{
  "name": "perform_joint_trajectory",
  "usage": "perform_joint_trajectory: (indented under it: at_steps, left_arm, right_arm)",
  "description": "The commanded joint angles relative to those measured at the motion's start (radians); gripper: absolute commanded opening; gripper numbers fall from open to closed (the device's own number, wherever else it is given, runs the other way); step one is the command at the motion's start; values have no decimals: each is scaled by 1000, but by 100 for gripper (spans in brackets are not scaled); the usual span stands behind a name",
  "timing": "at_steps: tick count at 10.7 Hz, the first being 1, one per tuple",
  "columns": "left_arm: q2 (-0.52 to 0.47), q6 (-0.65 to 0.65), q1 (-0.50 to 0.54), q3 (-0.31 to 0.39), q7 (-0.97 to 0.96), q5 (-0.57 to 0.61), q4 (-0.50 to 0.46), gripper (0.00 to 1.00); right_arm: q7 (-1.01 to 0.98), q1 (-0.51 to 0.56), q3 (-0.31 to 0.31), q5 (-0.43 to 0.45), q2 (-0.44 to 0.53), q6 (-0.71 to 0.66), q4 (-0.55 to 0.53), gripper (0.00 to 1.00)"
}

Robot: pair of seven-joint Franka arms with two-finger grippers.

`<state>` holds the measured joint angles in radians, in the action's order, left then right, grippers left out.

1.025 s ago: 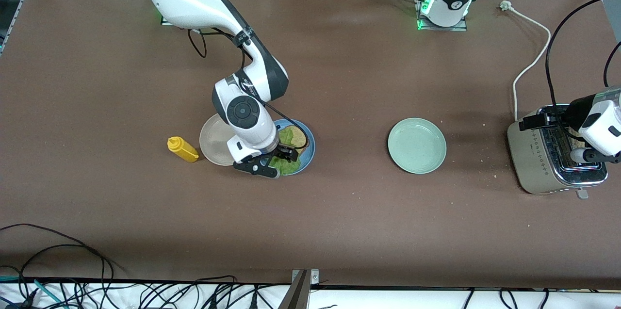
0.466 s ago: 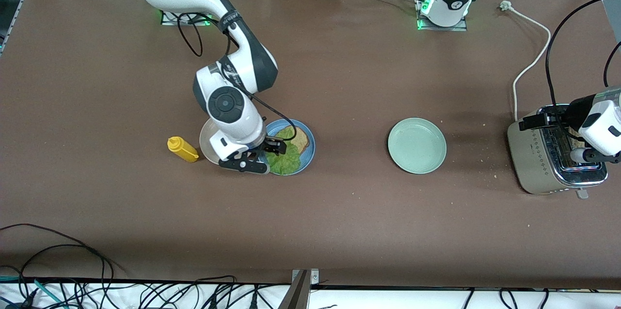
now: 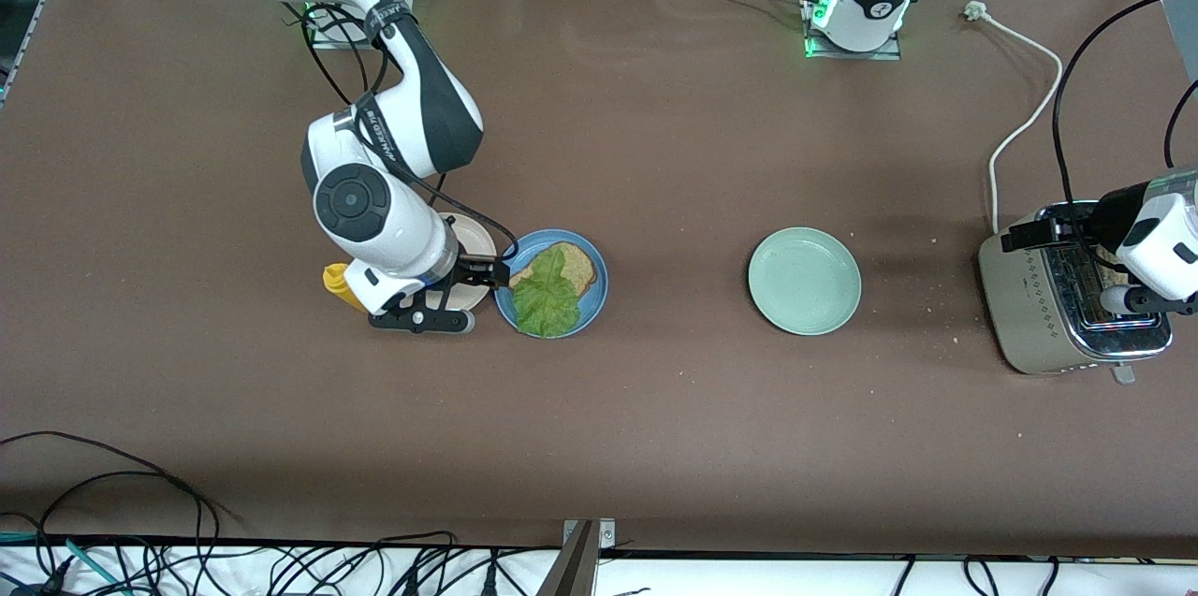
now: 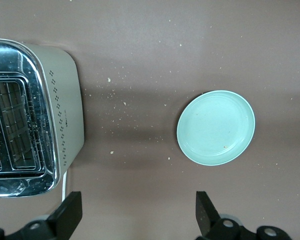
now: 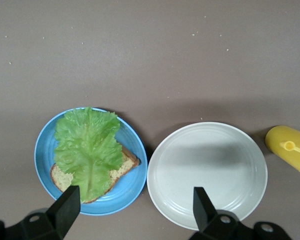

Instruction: Make sandwich in blue plate with both arms

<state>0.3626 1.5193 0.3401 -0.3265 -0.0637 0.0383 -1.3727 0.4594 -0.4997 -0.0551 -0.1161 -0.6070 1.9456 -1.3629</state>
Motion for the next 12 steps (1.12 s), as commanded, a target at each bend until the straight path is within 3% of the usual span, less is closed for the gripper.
perform_joint_trajectory:
  at_steps: [1,5,9,12]
  left_arm:
    - [-8,-11,8,7,19,18,-2,100]
    - [2,-8,53,9,37,20,-8,100]
    - [38,2,129,14,159,135,-8,100]
    - [62,31,190,14,182,137,-5,100]
  right_arm:
    - [-66,9,12,-19,41,-2,-47,100]
    - [-292,104,26,-20,107,-4,-125,100]
    - [-439,209,87,-20,148,-54,-148,100]
    - [-654,335,153,-23,182,-135,-156,100]
